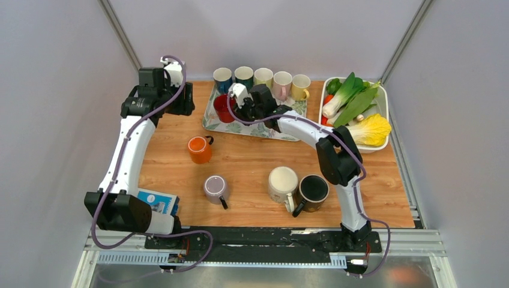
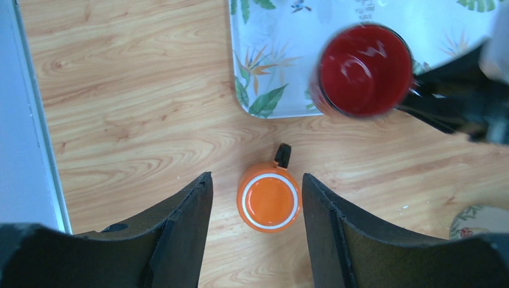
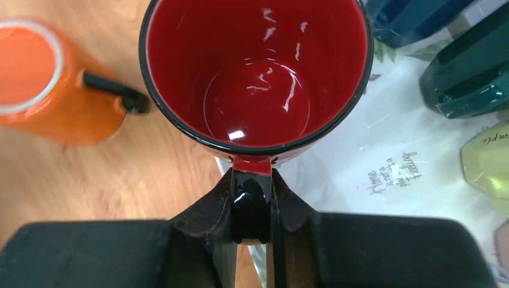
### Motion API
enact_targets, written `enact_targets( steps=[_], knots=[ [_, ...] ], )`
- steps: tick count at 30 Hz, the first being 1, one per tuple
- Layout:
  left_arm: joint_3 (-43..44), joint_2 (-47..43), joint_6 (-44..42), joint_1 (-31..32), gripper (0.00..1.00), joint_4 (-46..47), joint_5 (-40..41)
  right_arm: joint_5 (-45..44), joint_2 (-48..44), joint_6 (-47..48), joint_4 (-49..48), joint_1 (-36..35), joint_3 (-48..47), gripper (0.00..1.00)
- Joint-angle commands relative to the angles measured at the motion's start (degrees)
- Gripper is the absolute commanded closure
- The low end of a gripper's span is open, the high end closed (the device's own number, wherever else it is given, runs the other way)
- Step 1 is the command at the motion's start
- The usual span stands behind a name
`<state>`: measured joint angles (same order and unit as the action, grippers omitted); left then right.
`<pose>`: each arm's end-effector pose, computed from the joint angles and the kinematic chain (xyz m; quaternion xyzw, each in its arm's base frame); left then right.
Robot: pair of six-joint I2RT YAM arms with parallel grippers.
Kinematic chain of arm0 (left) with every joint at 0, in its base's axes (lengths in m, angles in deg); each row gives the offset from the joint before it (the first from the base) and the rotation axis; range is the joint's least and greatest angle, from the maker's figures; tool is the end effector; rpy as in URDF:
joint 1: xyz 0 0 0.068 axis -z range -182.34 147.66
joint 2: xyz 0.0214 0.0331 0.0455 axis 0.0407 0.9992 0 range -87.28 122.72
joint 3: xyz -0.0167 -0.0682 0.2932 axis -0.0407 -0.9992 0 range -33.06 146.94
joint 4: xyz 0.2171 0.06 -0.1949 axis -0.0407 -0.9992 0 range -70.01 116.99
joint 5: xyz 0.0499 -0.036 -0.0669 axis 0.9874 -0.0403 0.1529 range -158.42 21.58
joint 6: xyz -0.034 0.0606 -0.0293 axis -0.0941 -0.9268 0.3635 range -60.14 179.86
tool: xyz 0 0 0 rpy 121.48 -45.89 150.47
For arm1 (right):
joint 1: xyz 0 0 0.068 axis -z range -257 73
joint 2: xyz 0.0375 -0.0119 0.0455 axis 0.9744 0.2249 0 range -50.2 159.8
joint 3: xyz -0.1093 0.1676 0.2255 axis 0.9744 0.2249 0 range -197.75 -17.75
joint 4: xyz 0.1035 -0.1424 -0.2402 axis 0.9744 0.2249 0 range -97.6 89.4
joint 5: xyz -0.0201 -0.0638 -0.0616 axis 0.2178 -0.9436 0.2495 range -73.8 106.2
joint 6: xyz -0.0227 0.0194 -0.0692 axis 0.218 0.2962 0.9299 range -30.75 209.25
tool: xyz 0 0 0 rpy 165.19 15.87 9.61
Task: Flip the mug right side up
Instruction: Place the cup on the tray.
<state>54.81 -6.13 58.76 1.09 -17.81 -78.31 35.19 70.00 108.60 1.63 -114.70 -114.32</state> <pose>0.3557 -0.0322 0.4121 0.0731 0.8936 -0.0863 0.4345 0.4337 0.3612 0.2357 -0.4830 0.7234 0.2182 0.4425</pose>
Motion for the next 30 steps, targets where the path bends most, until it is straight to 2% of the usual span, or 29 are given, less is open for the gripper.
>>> enact_targets(
  steps=[1, 11, 19, 20, 23, 24, 26, 30],
  knots=[
    [-3.49, -3.83, 1.15, 0.39, 0.37, 0.88, -0.64, -7.14, 4.33, -14.39, -10.99, -0.23, -5.77, 1.0],
    [-6.99, -7.81, -0.79, 0.35, 0.38, -0.21, 0.43, -18.22, 10.44, -18.39, -15.02, -2.66, -7.34, 1.0],
    [-10.27, -9.75, -0.78, 0.36, 0.39, -0.26, -0.42, -20.84, 17.17, -22.44, -14.61, -3.29, -13.49, 0.98],
    [-10.66, -9.95, -0.69, 0.31, 0.39, -0.24, -0.58, -21.19, 17.9, -23.02, -14.22, -3.49, -14.34, 0.91],
    [-11.22, -10.23, -0.69, 0.32, 0.39, -0.15, -1.17, -20.77, 19.38, -24.87, -13.27, -3.66, -16.52, 0.55],
    [-11.54, -10.18, -0.73, 0.28, 0.39, -0.01, -1.18, -20.05, 19.27, -24.97, -13.16, -3.68, -16.76, 0.48],
    [-11.8, -9.97, -0.62, 0.31, 0.4, 0.24, -1.51, -16.11, 18.72, -24.85, -11.9, -3.58, -17.16, 0.42],
    [-11.55, -9.0, -0.01, 0.32, 0.4, 0.88, -2.78, -12.11, 15.2, -24.58, -9.54, -2.61, -14.97, 0.4]
  ],
)
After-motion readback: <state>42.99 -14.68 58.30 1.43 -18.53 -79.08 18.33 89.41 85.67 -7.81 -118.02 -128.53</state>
